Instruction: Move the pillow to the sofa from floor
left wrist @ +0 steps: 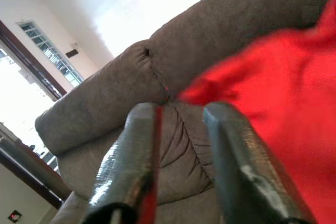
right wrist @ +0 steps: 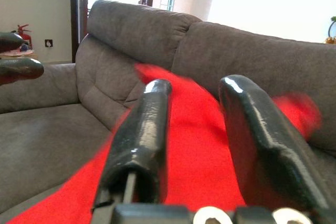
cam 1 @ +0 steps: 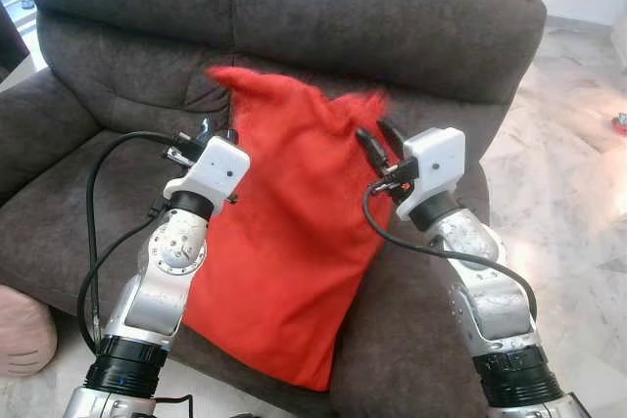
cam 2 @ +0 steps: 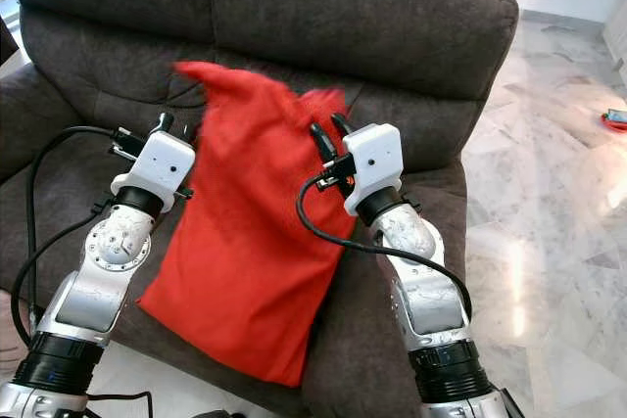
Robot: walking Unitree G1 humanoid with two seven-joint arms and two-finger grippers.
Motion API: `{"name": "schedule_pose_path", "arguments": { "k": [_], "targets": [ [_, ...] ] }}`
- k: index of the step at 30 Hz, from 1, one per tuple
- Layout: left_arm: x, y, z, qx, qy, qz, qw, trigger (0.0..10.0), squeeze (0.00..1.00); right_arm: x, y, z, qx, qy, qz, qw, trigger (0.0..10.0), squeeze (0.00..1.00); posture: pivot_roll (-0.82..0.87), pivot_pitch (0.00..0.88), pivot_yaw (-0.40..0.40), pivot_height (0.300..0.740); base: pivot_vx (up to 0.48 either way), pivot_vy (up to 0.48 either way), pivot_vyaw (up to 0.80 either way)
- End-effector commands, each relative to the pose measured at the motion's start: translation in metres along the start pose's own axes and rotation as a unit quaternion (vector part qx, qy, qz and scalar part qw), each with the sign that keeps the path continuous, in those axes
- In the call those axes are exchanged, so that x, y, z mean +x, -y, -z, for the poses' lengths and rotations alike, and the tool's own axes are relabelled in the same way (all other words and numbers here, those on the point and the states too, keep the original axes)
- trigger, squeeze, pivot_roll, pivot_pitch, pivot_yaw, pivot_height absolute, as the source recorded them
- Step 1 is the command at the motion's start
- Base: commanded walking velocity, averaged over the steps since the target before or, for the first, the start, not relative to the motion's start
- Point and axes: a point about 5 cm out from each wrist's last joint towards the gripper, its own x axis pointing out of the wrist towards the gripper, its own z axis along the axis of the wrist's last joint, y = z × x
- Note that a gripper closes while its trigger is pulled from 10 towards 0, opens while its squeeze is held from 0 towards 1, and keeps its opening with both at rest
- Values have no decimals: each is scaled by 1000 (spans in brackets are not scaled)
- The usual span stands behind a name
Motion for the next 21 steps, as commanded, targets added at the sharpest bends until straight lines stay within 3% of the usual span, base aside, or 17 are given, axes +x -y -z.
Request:
{"name": "schedule_pose_path", "arguments": {
  "k": [1,2,3,4,5,6,7,8,10,13,17,21],
  "targets": [
    [3,1,-6,2,11,2,1000,10000,1000,0,6,-2,-12,-1,19,1000,10000,302,109,63,-43,740,0,0,0],
    [3,1,-6,2,11,2,1000,10000,1000,0,6,-2,-12,-1,19,1000,10000,302,109,63,-43,740,0,0,0],
    [2,2,-5,2,9,2,1000,10000,1000,-2,18,4,-22,-15,64,998,10000,0,110,63,-43,740,0,0,0],
    [1,3,-3,2,4,3,1000,10000,1000,-5,26,9,-20,-24,96,995,10000,0,112,64,-42,740,0,0,0],
    [0,4,0,1,-2,5,1000,10000,878,-8,34,13,-15,-32,126,991,10000,0,112,64,-42,740,0,0,0],
    [-1,5,2,0,-7,6,1000,10000,878,-10,39,16,-11,-38,144,989,10000,0,112,64,-41,740,0,0,0],
    [-3,6,6,-3,-13,7,1000,10000,110,-12,43,20,-5,-44,160,986,10000,0,113,63,-41,740,0,0,0],
    [-5,7,9,-9,-21,8,1000,10000,0,-15,48,24,0,-53,175,983,10000,0,114,63,-40,740,0,0,0],
    [-17,12,32,-49,-72,6,996,10000,0,-29,61,44,-5,-98,219,971,10000,0,112,65,-38,740,0,0,0],
    [-28,12,46,-89,-106,-9,990,10000,0,-41,69,58,15,-120,247,961,10000,0,112,69,-36,740,0,0,0],
    [-33,10,49,-101,-115,-28,988,10000,0,-59,79,75,71,-134,308,939,10000,0,114,67,-32,740,0,0,0],
    [-37,16,54,-101,-122,-22,987,10000,0,-70,81,92,72,-152,336,927,10000,0,114,65,-29,740,0,0,0]
  ]
}}
